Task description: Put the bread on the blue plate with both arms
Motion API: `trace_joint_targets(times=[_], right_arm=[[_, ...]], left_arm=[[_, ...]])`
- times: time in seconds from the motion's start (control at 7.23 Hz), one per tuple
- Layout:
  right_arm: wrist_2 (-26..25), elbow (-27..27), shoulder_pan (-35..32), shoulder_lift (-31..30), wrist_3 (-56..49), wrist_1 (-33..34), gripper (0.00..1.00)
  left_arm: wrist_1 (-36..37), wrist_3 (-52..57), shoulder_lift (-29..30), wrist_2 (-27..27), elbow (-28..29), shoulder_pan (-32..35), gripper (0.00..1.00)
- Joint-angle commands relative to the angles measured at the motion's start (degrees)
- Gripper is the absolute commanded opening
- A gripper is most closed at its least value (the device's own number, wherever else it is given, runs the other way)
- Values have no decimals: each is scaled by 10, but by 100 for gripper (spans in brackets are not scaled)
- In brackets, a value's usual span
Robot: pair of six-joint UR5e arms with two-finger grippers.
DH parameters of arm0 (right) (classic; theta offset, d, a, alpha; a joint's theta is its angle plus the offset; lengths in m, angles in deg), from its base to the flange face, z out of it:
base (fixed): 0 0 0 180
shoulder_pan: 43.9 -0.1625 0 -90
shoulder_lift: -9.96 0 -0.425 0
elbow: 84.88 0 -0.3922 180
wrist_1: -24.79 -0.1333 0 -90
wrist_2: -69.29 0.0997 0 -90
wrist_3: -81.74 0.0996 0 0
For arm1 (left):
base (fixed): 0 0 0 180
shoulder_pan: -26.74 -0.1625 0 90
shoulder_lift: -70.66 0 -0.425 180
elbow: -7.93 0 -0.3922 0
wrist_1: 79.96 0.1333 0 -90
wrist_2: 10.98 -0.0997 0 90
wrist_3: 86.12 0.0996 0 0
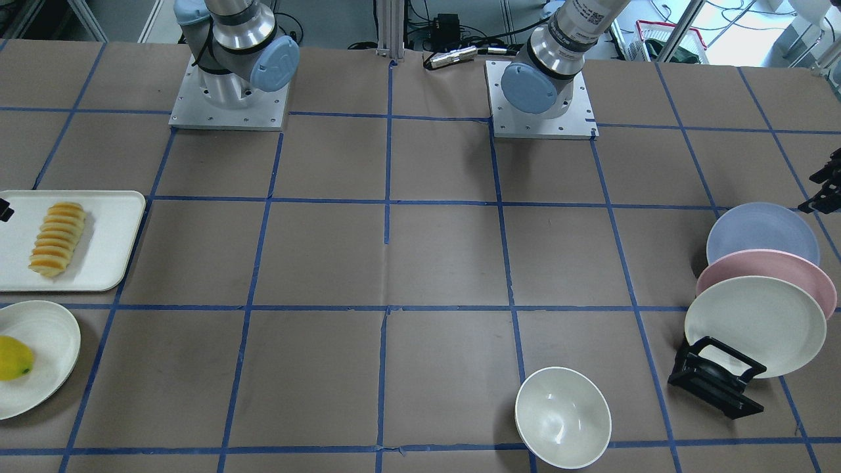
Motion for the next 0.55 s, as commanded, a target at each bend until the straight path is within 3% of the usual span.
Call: trace_joint_targets(times=[0.0,0.41], right_arm=[[6,12,2,16,1,31,100],[9,49,5,31,-130,49,100]], left_arm=[[1,-1,8,0,1,17,79],[-3,2,16,0,-1,28,79]])
